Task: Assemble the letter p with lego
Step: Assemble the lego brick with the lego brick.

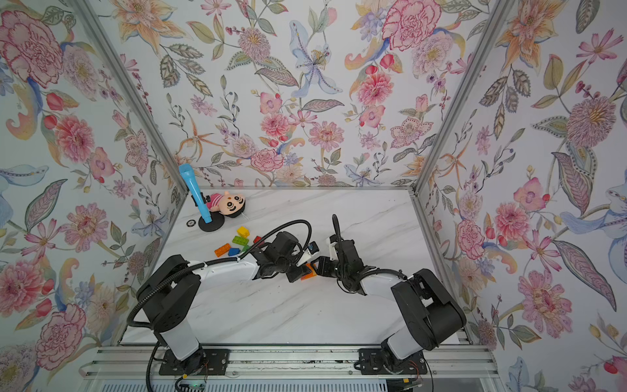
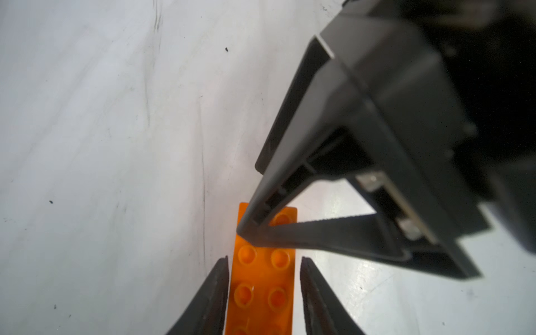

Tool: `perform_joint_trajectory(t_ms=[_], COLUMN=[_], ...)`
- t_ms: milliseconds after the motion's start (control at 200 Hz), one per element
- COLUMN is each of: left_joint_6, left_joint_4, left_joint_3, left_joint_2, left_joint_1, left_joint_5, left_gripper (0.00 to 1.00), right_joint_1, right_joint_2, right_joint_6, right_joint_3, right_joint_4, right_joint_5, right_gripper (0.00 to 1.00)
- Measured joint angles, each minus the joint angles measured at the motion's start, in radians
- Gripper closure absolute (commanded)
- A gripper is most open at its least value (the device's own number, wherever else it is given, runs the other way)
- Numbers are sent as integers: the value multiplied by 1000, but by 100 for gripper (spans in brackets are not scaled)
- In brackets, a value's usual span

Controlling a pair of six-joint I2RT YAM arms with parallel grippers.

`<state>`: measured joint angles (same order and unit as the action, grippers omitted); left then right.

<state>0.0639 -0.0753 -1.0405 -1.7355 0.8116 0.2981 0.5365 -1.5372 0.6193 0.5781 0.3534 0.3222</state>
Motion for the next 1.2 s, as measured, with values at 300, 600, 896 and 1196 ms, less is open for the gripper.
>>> perform_joint_trajectory(t_ms=[300,600,896,1196], left_joint_6=[-188,-602,-855,-935], left_joint_4=[200,258,312,377], left_joint_3=[224,339,341,340], left_joint_2=[319,359,257,132], left_joint_1=[-3,-2,26,32], left_joint_5=[-91,-287,-336,-323], left_gripper=[23,30,37,44], right_joint_1=[8,25,35,38], right_joint_2=[6,10,13,17], right_joint_6=[10,15,18,18], right_joint_3=[0,3,5,5], right_joint_4=[-1,-6,-15,-19], right_joint_5=[-27,-58,-77,-90], right_gripper=[51,51,51,51])
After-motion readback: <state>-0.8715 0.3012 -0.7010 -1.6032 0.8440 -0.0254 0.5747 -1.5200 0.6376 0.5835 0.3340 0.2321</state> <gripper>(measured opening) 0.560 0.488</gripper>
